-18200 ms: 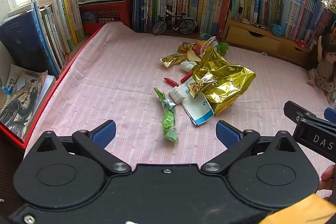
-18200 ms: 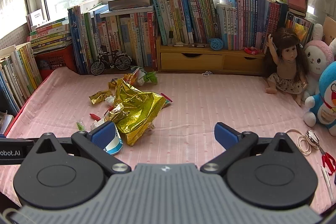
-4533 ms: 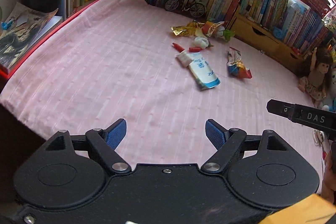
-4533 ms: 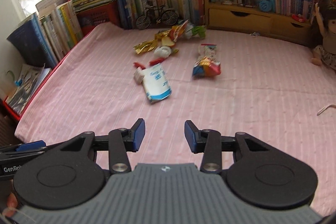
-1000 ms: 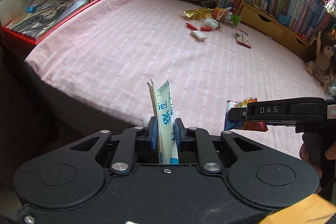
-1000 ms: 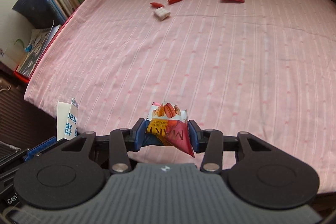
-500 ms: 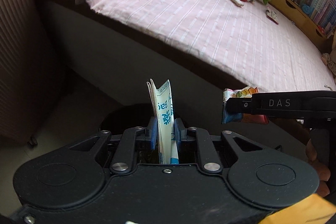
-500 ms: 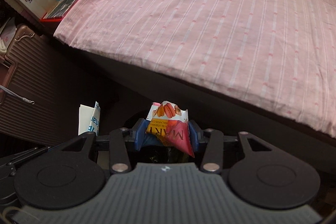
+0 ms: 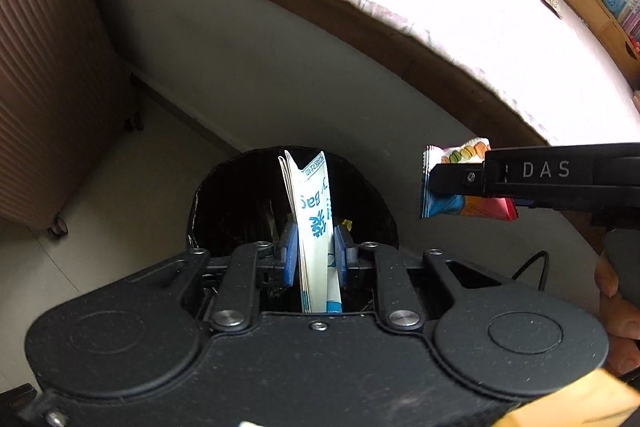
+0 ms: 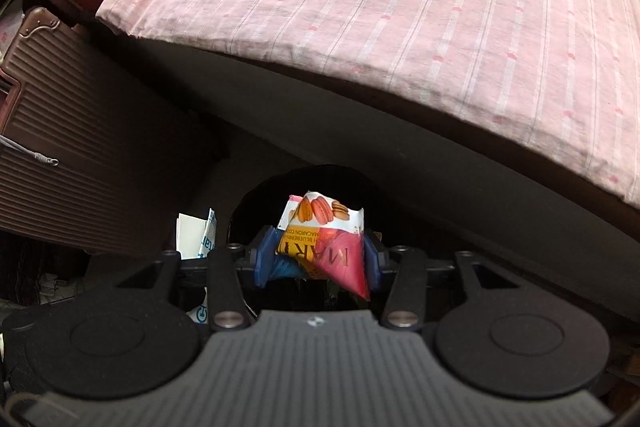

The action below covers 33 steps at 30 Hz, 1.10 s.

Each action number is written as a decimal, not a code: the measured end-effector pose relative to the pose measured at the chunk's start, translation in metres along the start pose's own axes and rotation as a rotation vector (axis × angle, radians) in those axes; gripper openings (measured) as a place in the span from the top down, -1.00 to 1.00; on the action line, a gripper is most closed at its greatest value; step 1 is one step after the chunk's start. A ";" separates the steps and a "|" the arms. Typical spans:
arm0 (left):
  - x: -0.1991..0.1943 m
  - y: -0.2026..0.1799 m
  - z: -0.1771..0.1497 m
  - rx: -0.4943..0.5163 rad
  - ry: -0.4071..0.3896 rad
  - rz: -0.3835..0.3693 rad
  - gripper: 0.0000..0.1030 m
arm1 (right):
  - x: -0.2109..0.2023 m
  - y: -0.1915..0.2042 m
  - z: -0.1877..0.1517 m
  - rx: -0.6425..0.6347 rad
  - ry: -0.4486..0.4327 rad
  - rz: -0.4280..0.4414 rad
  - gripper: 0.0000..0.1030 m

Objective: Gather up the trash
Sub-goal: 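Carry both packets down to the black bin and open both tools over it, then bring both open tools back up over the bed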

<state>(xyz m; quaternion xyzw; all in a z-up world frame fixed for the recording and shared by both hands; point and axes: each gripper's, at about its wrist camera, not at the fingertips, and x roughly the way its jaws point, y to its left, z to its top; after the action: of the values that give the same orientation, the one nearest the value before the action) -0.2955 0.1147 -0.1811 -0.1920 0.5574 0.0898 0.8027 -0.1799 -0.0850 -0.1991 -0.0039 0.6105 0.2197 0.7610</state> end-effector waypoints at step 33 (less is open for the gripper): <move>0.019 0.003 0.027 0.003 0.010 0.009 -0.56 | 0.014 0.000 0.017 0.047 -0.001 -0.007 -0.35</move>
<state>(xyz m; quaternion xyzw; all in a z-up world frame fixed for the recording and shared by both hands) -0.2665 0.1271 -0.1915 -0.1886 0.5622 0.0915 0.8000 -0.1619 -0.0757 -0.2077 0.0119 0.6152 0.2025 0.7618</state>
